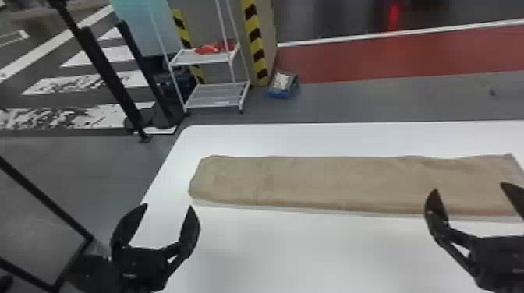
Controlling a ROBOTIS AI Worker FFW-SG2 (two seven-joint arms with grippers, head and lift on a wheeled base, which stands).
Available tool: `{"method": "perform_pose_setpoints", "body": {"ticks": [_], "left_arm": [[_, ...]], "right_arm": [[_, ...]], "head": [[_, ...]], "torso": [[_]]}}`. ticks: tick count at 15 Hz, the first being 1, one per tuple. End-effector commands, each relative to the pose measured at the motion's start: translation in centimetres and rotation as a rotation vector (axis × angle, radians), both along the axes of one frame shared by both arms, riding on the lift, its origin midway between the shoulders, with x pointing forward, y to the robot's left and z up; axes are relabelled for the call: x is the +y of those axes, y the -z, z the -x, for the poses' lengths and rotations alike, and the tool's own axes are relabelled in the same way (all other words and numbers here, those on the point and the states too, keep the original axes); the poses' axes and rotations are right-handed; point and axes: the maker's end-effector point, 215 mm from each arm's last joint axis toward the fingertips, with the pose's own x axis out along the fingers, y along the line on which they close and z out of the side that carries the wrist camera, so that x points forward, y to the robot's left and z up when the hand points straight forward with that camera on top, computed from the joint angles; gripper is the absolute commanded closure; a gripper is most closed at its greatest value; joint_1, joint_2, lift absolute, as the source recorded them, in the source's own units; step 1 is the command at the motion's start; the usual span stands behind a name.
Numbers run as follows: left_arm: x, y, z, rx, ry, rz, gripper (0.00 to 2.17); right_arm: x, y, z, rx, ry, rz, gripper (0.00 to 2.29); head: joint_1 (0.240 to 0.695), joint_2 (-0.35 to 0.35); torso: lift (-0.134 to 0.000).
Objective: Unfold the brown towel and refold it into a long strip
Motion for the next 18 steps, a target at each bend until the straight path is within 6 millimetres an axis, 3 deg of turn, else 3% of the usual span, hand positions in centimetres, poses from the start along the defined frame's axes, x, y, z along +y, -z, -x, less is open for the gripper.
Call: {"method": "perform_pose_setpoints", "body": {"ticks": [1,4,7,18], "left_arm": [[-0.3,0.3,0.2,0.003,-0.004,0.009,0.03],[-0.1,0.7,0.4,0.014,-0.037,0.019,0.03],[-0.4,1.4,0.4,0.033,-0.032,0.031,0.03],[-0.9,1.8,0.2,0.043,-0.020,0.039,0.03]], "right_arm": [[0.5,0.0,0.3,0.001,-0.010,-0.001,0.08],[1.3,-0.6,0.8,-0.021,-0.030,0.001,0.08],[1.5,-3.1,1.8,-0.123,-0.053,-0.042,0.08],[1.2,-2.9,1.6,-0.118,-0.051,-0.083,0.08]], "head": [[0.695,0.268],[0.695,0.277],[0.695,0.288],[0.695,0.280]], "torso": [[-0.122],[-0.122],[-0.122],[-0.122]]}}
